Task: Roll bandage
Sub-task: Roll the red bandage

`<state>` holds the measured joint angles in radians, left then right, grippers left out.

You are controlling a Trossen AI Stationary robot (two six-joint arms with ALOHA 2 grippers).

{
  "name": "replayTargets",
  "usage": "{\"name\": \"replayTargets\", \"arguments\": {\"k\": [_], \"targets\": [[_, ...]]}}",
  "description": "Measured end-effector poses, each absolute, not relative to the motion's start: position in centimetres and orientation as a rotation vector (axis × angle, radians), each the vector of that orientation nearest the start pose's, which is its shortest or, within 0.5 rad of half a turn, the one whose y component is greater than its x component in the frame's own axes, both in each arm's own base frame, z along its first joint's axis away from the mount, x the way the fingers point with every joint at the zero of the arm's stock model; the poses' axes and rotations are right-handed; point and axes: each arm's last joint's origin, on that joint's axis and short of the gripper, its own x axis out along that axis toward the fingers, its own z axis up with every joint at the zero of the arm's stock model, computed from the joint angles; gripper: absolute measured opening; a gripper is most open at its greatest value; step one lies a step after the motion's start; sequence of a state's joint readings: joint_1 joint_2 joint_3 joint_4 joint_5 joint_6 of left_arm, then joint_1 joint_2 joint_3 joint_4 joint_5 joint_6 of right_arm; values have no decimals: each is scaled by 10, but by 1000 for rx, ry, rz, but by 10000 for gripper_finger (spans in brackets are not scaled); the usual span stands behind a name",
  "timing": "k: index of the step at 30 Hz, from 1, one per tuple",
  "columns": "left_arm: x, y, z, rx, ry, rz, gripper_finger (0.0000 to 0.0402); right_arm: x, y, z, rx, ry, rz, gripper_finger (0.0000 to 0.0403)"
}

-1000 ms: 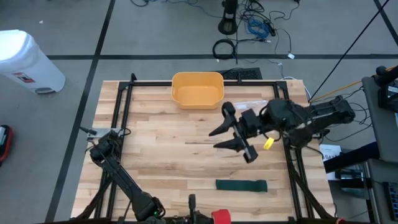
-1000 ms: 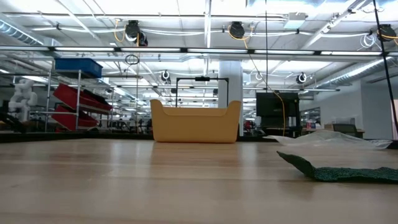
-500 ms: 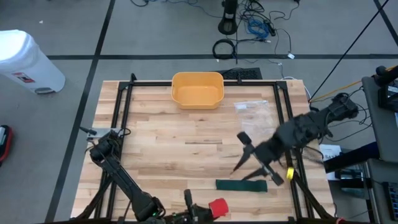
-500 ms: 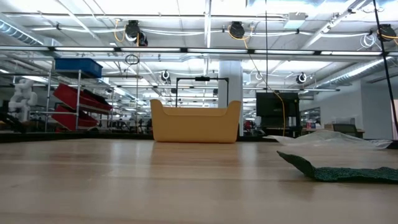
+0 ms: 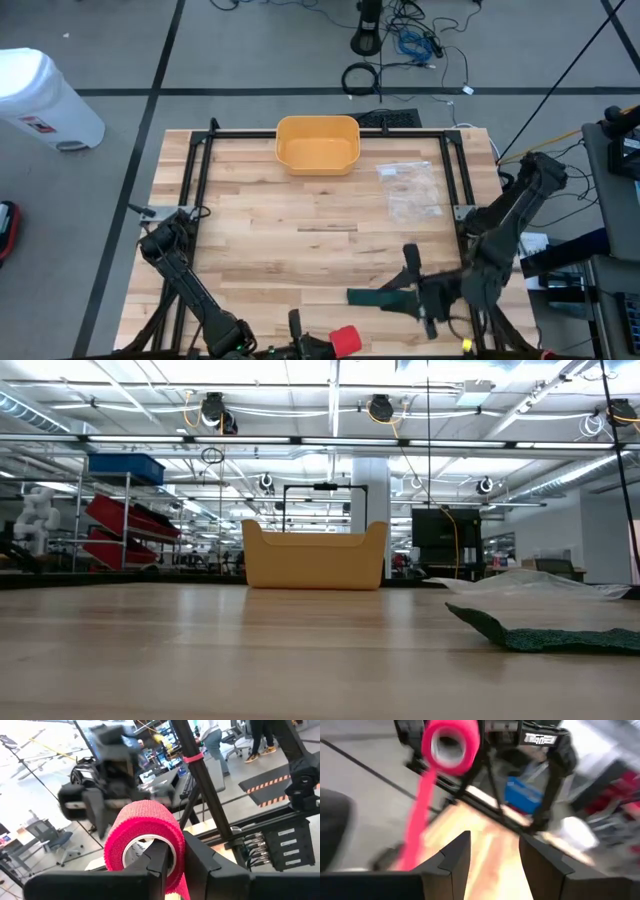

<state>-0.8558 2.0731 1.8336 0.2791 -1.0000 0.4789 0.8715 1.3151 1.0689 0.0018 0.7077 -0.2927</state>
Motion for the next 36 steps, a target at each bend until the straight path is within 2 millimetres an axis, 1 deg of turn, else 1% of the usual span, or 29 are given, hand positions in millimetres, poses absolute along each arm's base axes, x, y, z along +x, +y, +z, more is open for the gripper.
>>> {"name": "replayTargets", "arguments": {"k": [2, 4, 9, 12, 18, 20, 26, 36], "targets": [[333, -350, 339, 440, 7, 143, 50, 205, 219, 320, -547, 104, 134, 155], [332, -351, 340, 429, 2, 129, 50, 209, 225, 311, -610, 44, 92, 155], [331, -353, 340, 383, -16, 73, 50, 220, 239, 306, -753, -98, 46, 155], [332, -353, 340, 359, -18, 66, 50, 223, 244, 303, -818, -147, 66, 155], [332, -354, 339, 339, -20, 41, 50, 225, 247, 307, -781, -273, 208, 155], [332, -354, 339, 342, -21, 25, 50, 225, 246, 310, -775, -307, 201, 155], [336, -351, 339, 348, -19, 13, 50, 227, 245, 314, -783, -375, 252, 155], [344, -343, 339, 339, -15, 37, 50, 229, 243, 315, -748, -387, 263, 155]]}}
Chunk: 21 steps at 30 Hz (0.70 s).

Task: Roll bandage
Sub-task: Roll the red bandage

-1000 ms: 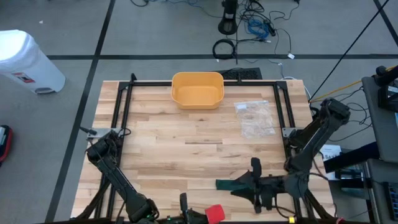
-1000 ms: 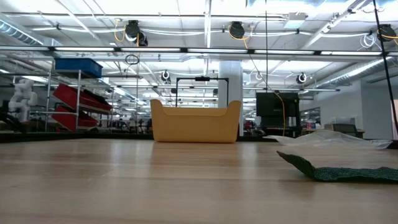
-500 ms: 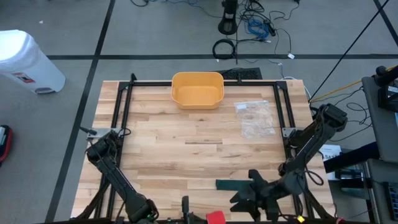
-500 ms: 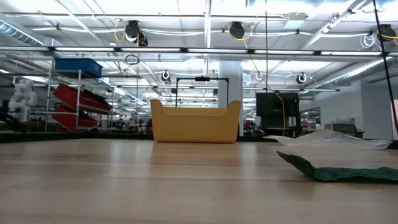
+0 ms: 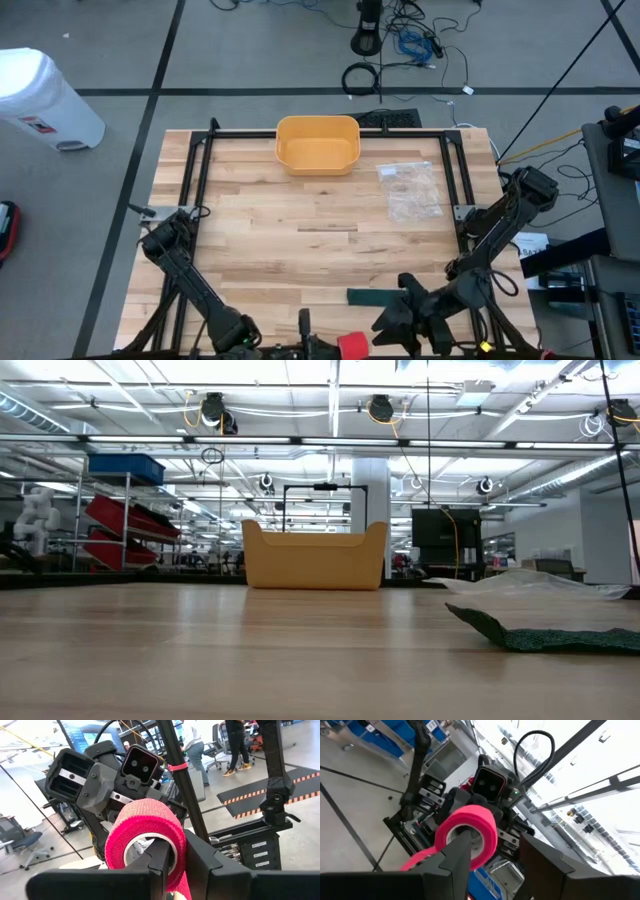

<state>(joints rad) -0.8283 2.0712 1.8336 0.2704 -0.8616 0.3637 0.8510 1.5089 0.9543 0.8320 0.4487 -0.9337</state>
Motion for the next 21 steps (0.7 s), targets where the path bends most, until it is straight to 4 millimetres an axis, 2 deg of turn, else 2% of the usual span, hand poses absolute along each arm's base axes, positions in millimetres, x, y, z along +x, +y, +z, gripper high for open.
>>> {"name": "replayTargets", "arguments": {"k": [13, 21], "targets": [[348, -339, 338, 325, -11, 47, 50, 239, 237, 311, -733, -370, 249, 155], [348, -339, 337, 335, -3, 46, 50, 246, 230, 312, -630, -368, 285, 154]]}}
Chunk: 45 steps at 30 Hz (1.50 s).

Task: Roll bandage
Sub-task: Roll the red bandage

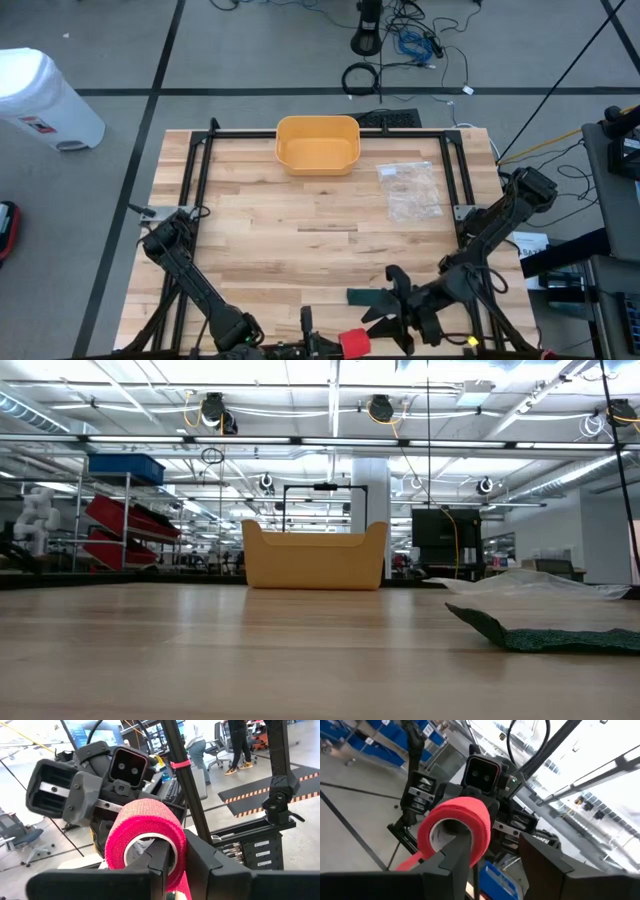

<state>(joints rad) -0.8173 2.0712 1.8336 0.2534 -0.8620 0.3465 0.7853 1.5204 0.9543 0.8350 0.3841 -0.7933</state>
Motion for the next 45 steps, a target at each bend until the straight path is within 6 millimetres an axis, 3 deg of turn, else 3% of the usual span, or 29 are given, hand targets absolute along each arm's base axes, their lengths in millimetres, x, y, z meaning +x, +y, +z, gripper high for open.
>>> {"name": "replayTargets", "arguments": {"k": [9, 20, 45], "targets": [[348, -339, 335, 411, 17, 42, 50, 251, 227, 310, -339, -323, 408, 129], [348, -339, 334, 468, 22, 45, 50, 253, 226, 308, 1, -223, 453, 128], [348, -338, 333, 476, 33, 70, 50, 260, 220, 300, 152, -102, 496, 128]]}}
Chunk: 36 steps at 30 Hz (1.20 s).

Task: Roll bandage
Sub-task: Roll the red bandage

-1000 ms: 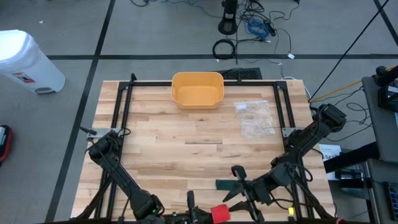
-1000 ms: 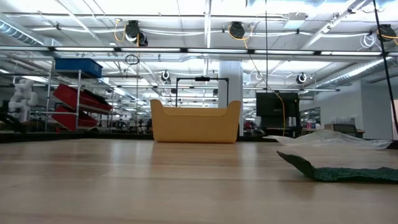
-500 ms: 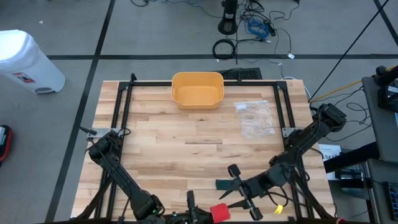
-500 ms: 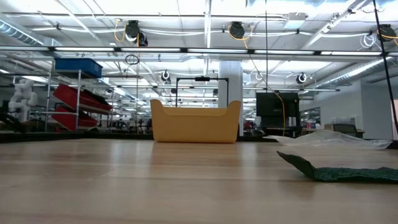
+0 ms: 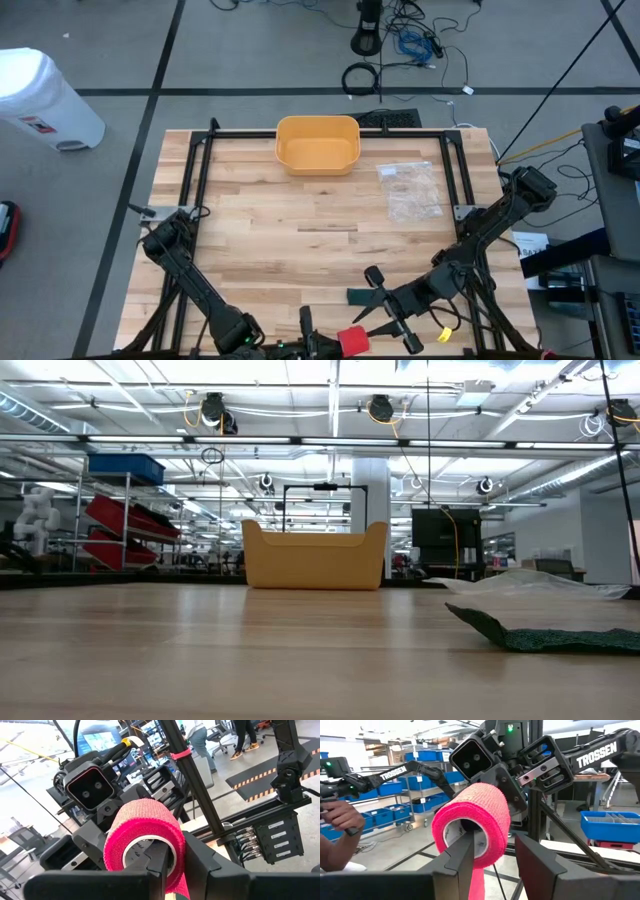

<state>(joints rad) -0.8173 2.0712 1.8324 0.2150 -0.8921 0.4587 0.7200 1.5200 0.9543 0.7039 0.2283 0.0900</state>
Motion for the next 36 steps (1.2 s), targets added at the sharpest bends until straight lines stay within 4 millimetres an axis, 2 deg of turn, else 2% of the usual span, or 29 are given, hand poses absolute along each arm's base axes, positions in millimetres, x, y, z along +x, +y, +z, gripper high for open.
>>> {"name": "replayTargets", "arguments": {"k": [8, 17, 22, 31, 36], "targets": [[348, -338, 333, 476, 33, 71, 50, 260, 220, 301, 139, -121, 497, 121], [348, -338, 333, 483, 37, 72, 50, 261, 218, 302, 123, -136, 510, 48], [348, -338, 333, 498, 38, 73, 50, 261, 218, 302, 106, -142, 508, 24], [349, -336, 333, 472, 48, 126, 52, 262, 218, 303, 91, -150, 495, 19], [349, -336, 333, 425, 43, 116, 90, 261, 218, 303, 82, -153, 502, 18]]}}
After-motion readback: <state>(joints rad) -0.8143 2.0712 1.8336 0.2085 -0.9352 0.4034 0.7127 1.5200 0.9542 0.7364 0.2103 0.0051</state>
